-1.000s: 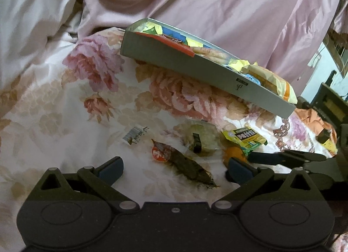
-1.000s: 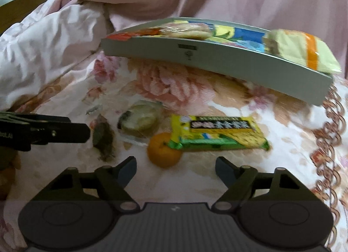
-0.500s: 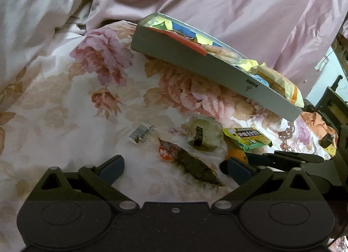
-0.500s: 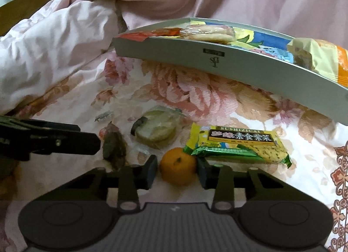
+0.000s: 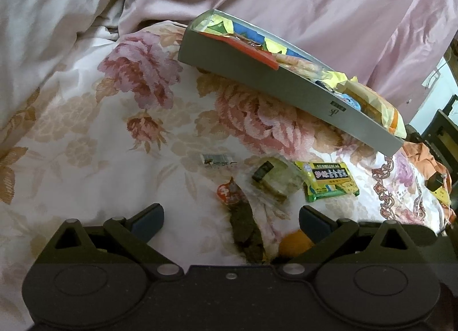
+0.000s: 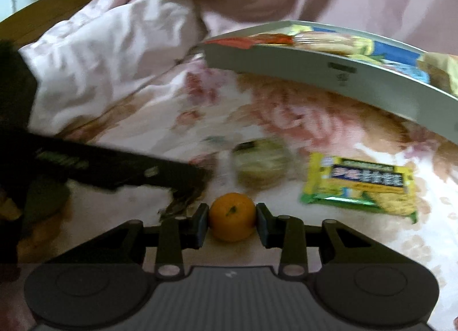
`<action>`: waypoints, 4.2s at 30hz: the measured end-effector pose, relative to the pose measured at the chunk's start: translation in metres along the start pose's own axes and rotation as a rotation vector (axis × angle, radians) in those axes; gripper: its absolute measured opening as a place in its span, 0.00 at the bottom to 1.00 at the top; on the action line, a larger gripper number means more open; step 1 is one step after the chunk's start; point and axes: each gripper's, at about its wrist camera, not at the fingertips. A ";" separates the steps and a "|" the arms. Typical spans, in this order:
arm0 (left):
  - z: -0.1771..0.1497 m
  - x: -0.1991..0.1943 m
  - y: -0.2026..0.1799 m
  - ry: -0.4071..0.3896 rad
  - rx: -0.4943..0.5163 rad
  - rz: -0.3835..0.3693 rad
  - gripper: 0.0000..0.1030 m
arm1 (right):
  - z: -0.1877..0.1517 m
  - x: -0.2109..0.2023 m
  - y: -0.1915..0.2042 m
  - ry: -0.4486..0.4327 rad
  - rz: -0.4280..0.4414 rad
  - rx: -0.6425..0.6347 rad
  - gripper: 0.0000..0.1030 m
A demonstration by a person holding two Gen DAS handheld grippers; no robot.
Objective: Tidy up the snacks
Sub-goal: 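Grasp the mandarin orange with the right tool while the left tool grasps the dark brown wrapped snack, then lift the mandarin and brown snack and move them toward the grey tray, then lower the mandarin with the right tool while the left tool lowers the brown snack into the tray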
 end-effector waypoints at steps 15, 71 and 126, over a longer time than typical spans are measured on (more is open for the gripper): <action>-0.018 0.012 -0.037 -0.013 0.285 0.095 0.86 | -0.025 -0.031 -0.012 0.002 -0.130 0.032 0.38; -0.047 -0.010 -0.061 0.053 0.383 0.190 0.46 | -0.049 -0.044 0.010 -0.030 -0.199 0.016 0.37; 0.064 -0.028 -0.093 -0.353 0.151 0.021 0.46 | 0.017 -0.106 -0.047 -0.248 -0.262 -0.081 0.37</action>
Point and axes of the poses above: each gripper's, at about its wrist camera, not at the fingertips, and x roughly the way its jaws point, y to its left, z to its top, and after that the axes turned 1 degree about y, right-handed
